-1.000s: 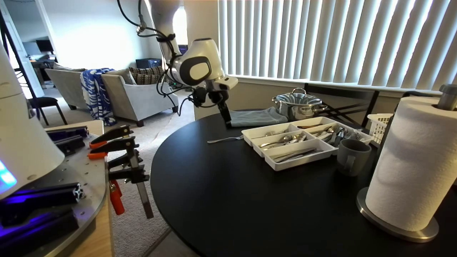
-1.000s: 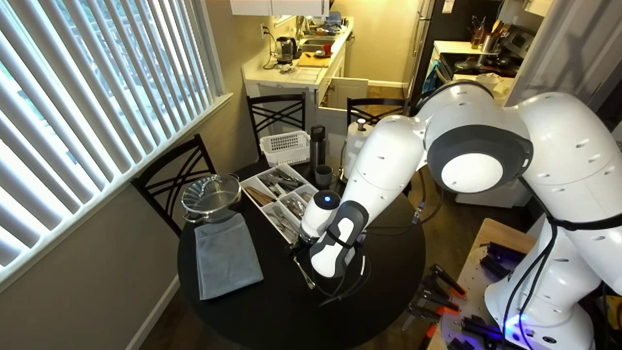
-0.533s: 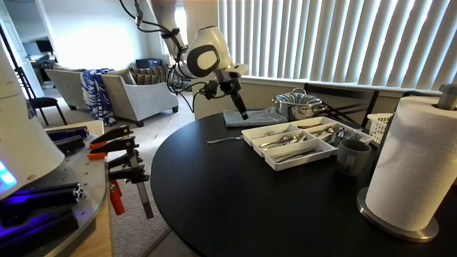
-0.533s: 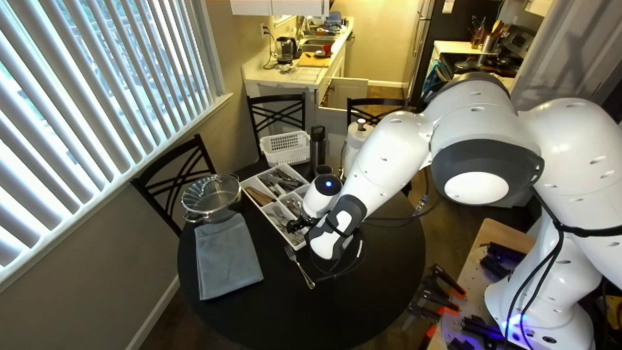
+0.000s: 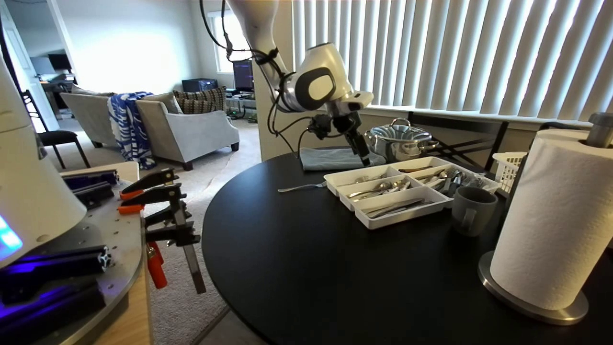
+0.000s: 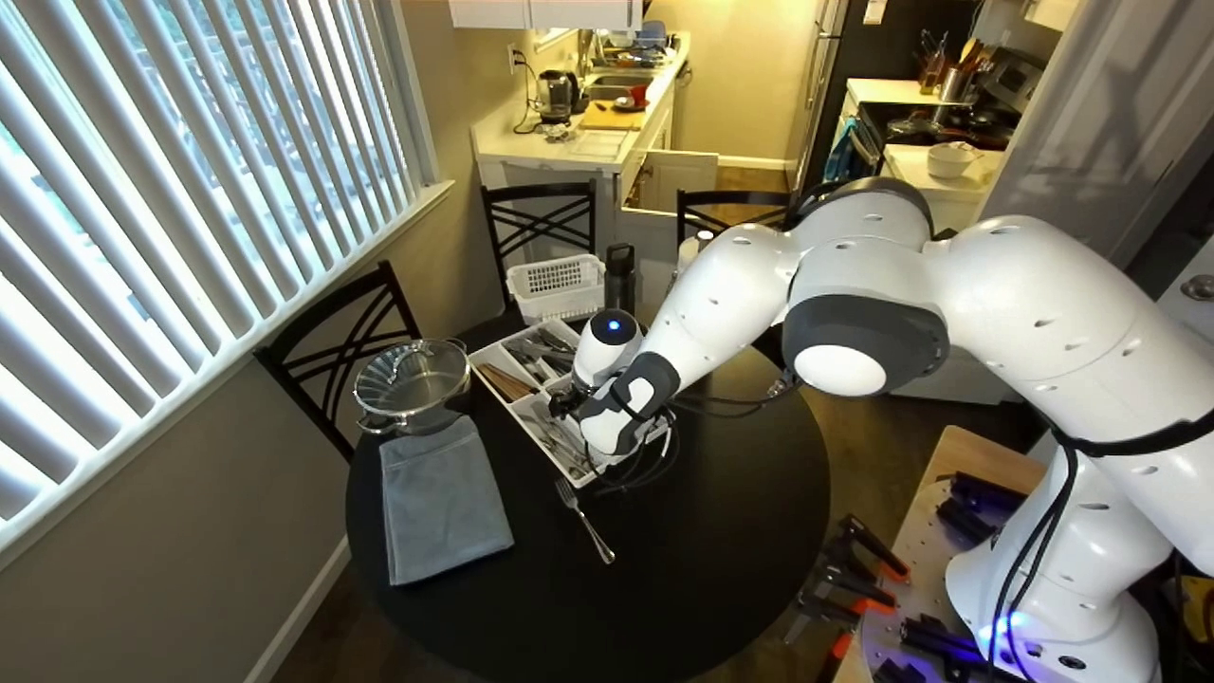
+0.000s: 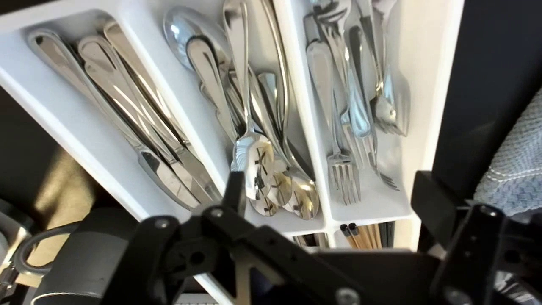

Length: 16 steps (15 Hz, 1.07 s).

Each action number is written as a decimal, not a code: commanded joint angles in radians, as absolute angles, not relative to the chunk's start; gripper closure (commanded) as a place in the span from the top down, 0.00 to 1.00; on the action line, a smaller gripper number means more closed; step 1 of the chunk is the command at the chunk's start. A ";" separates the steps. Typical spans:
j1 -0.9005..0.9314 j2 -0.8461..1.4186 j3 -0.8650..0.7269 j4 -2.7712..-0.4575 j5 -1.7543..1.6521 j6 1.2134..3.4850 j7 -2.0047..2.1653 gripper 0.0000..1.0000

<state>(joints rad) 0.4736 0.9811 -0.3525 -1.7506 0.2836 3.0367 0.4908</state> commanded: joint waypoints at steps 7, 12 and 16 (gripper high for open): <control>0.304 0.992 -0.243 -1.560 0.197 2.864 0.505 1.00; 0.302 0.990 -0.235 -1.558 0.198 2.862 0.505 1.00; 0.292 1.008 -0.257 -1.509 0.174 2.792 0.495 1.00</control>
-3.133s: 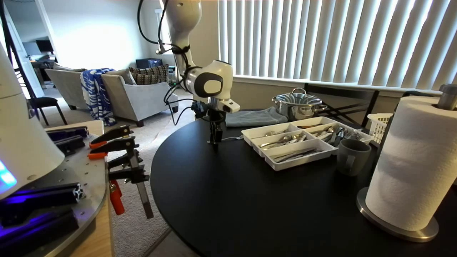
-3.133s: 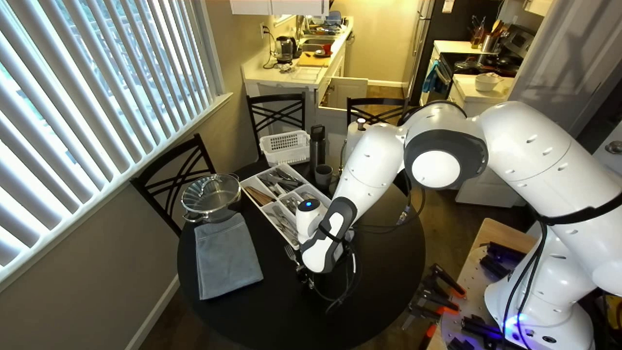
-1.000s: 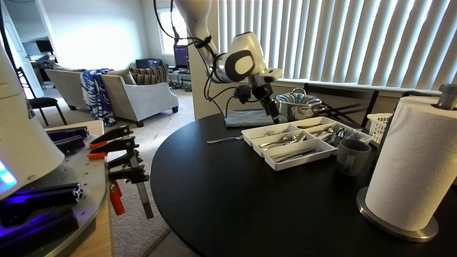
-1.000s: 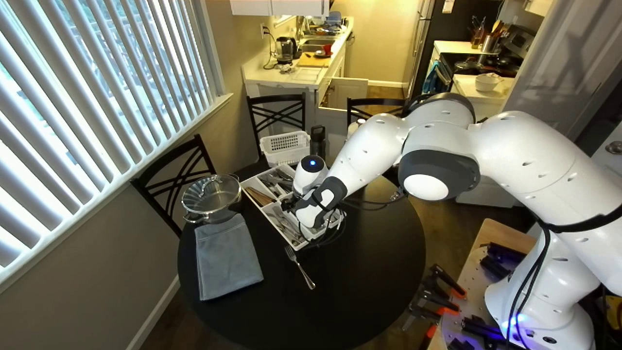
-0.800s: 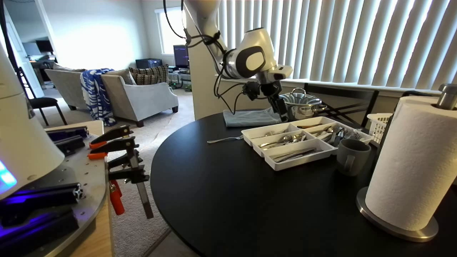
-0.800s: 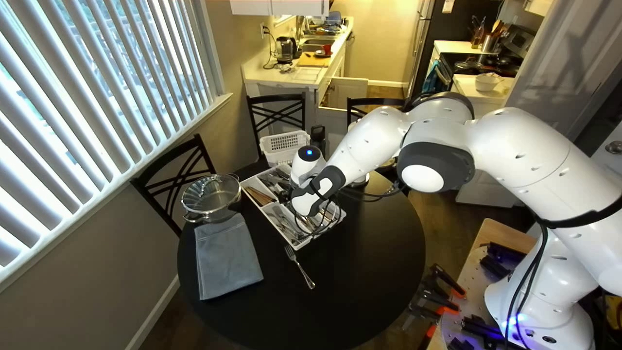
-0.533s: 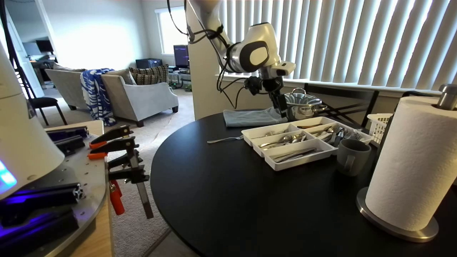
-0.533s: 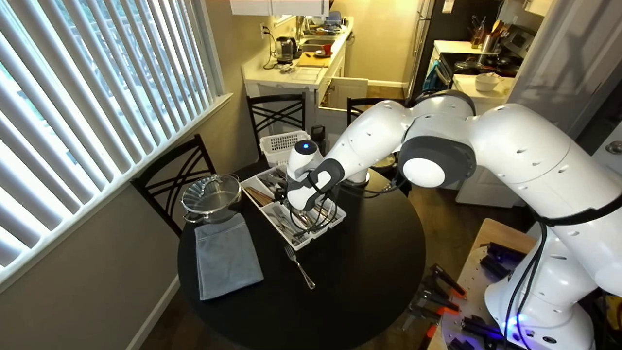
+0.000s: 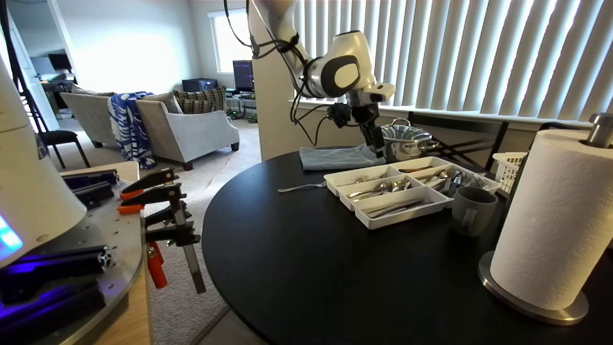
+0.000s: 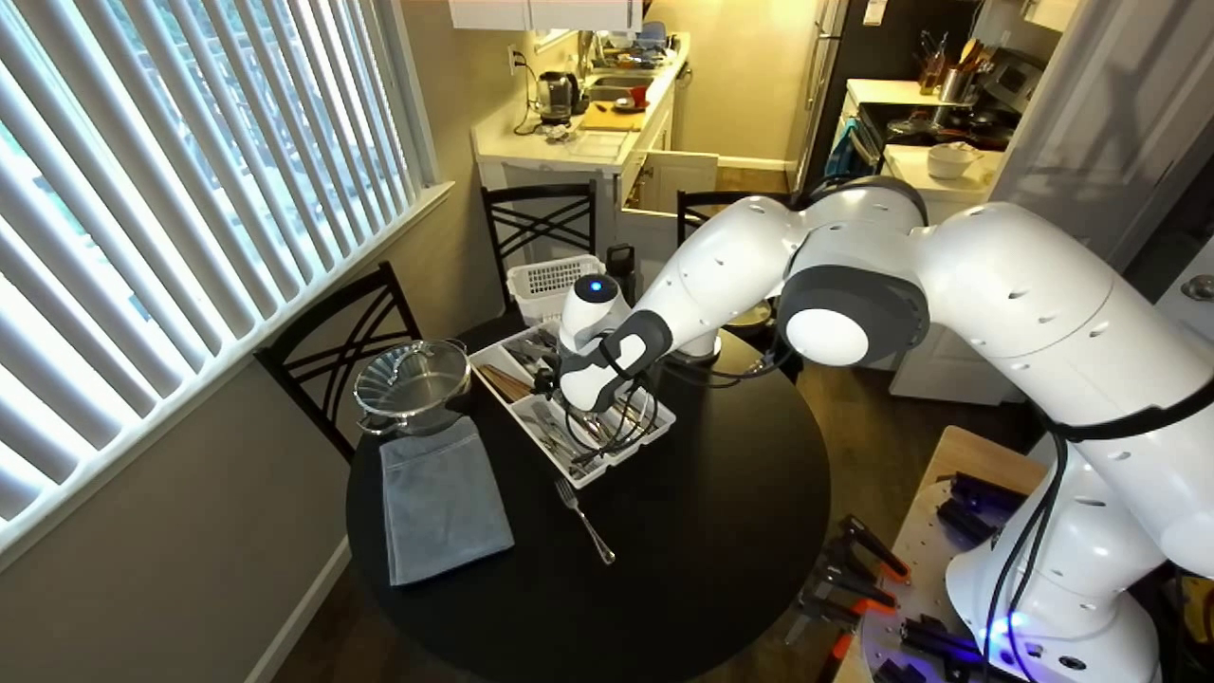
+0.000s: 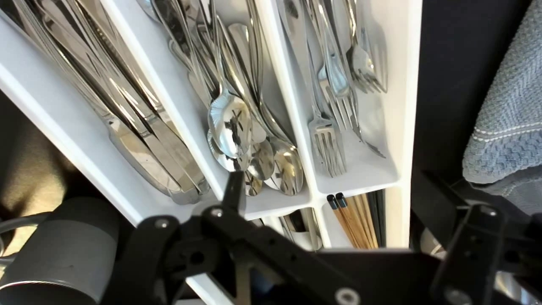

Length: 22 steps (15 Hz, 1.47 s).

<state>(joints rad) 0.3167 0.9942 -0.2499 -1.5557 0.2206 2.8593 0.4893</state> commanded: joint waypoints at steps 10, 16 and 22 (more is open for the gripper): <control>0.010 1.072 -0.083 -1.244 0.014 2.450 0.050 1.00; -0.028 1.155 0.039 -1.110 0.030 2.355 -0.121 1.00; 0.008 1.203 0.011 -0.999 0.032 2.162 -0.008 1.00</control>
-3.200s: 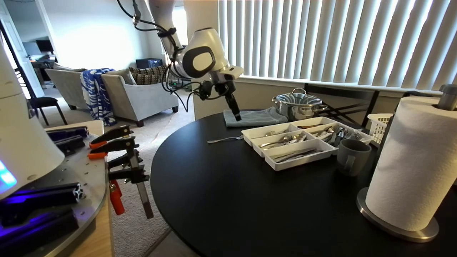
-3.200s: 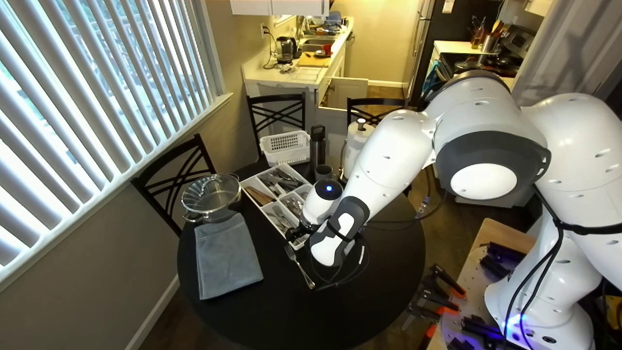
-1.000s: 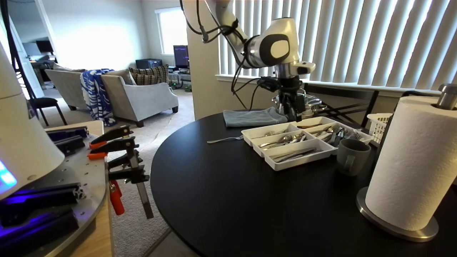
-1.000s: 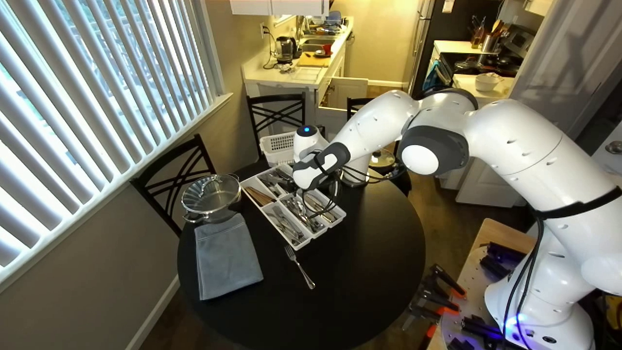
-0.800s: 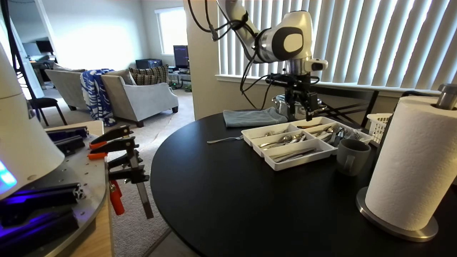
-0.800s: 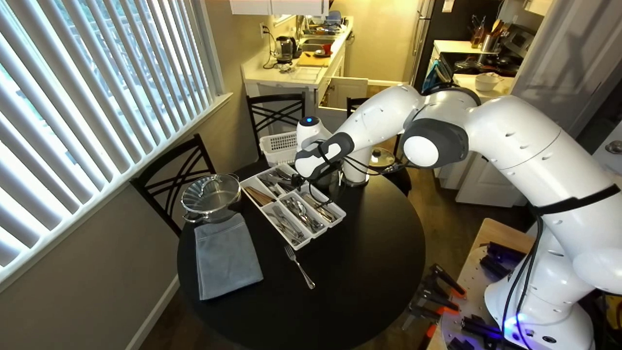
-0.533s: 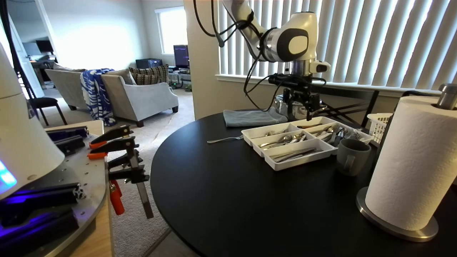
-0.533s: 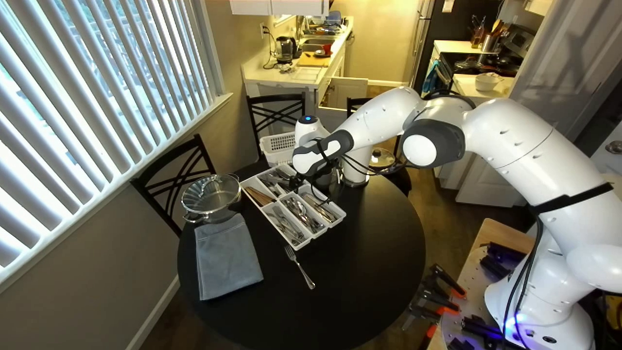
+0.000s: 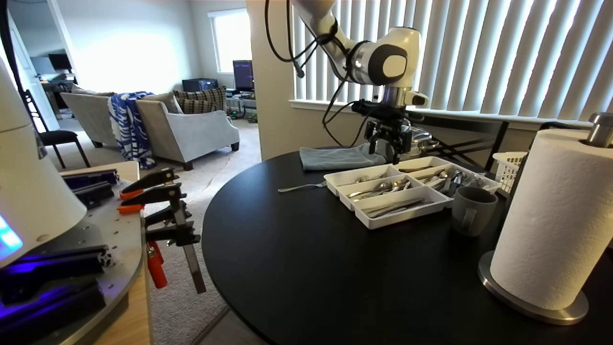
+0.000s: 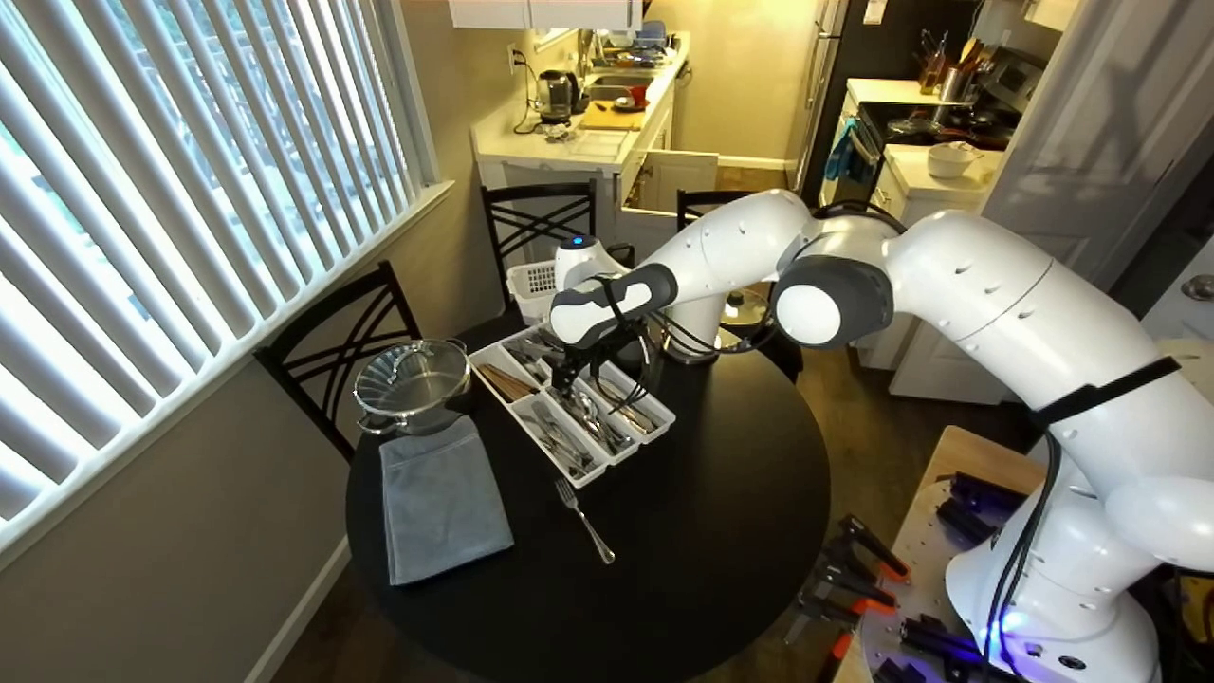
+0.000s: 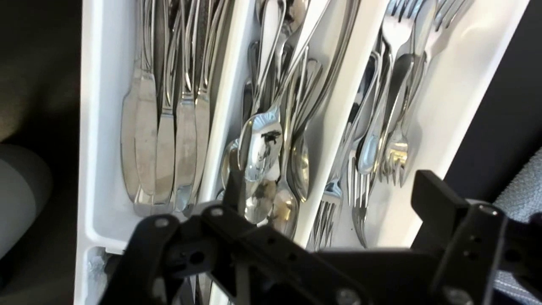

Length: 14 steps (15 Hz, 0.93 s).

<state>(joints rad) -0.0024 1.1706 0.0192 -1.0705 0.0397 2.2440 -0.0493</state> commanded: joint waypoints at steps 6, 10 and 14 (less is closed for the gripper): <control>0.010 1.329 0.012 -0.839 0.052 2.113 0.075 1.00; -0.001 1.404 0.029 -0.750 0.096 2.090 0.182 1.00; -0.002 1.464 0.027 -0.659 0.150 2.056 0.344 1.00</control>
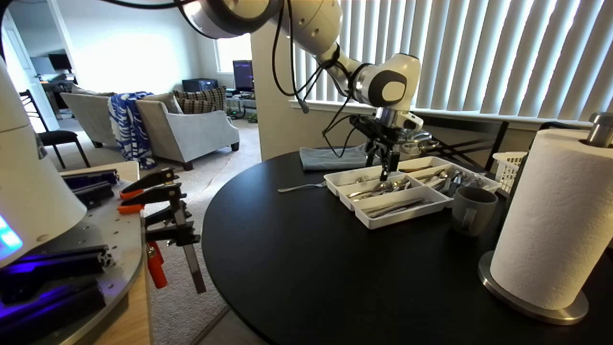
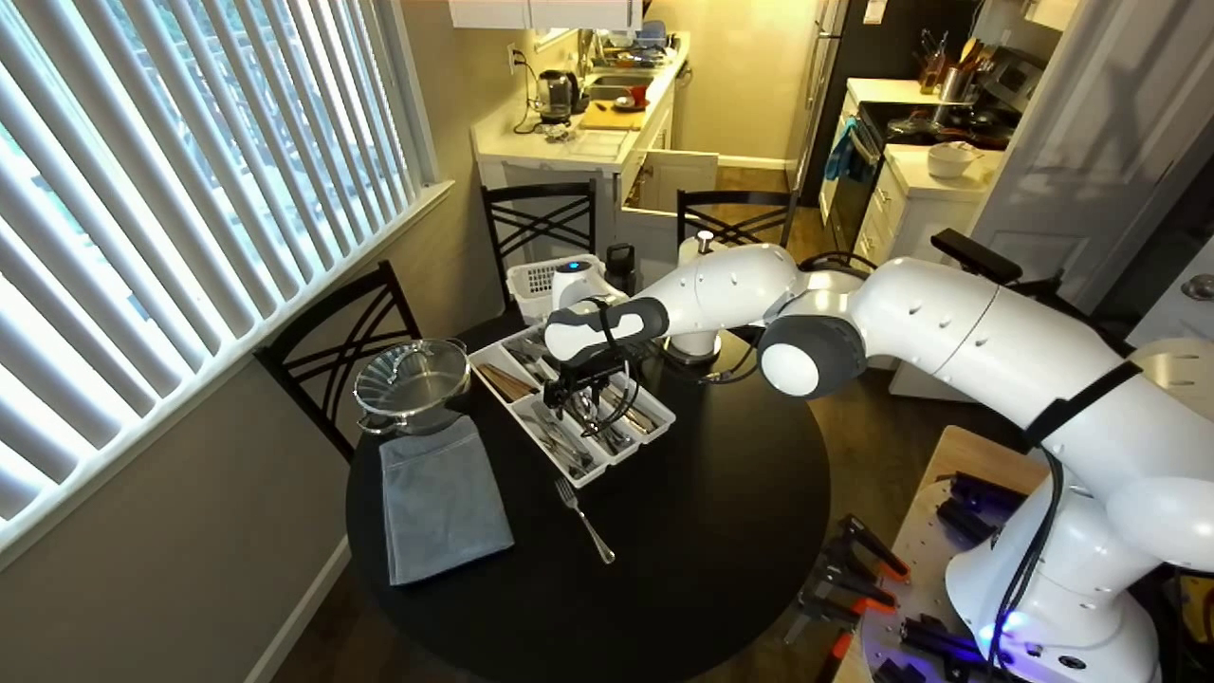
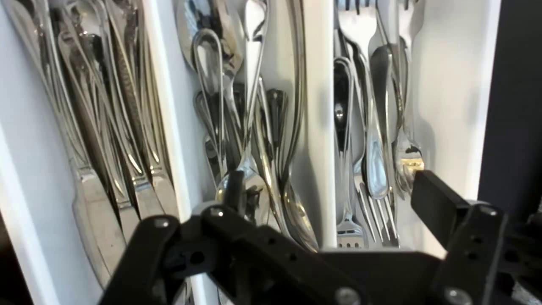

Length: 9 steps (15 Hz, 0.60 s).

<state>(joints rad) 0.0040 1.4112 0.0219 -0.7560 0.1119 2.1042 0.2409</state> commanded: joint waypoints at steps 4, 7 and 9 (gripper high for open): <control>0.003 1.480 0.006 -0.627 0.152 2.075 0.486 1.00; 0.012 1.468 -0.037 -0.645 0.135 2.078 0.582 1.00; 0.009 1.468 -0.050 -0.647 0.132 2.069 0.620 1.00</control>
<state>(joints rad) 0.0057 1.4676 -0.0248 -0.6515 0.1394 2.0906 0.5490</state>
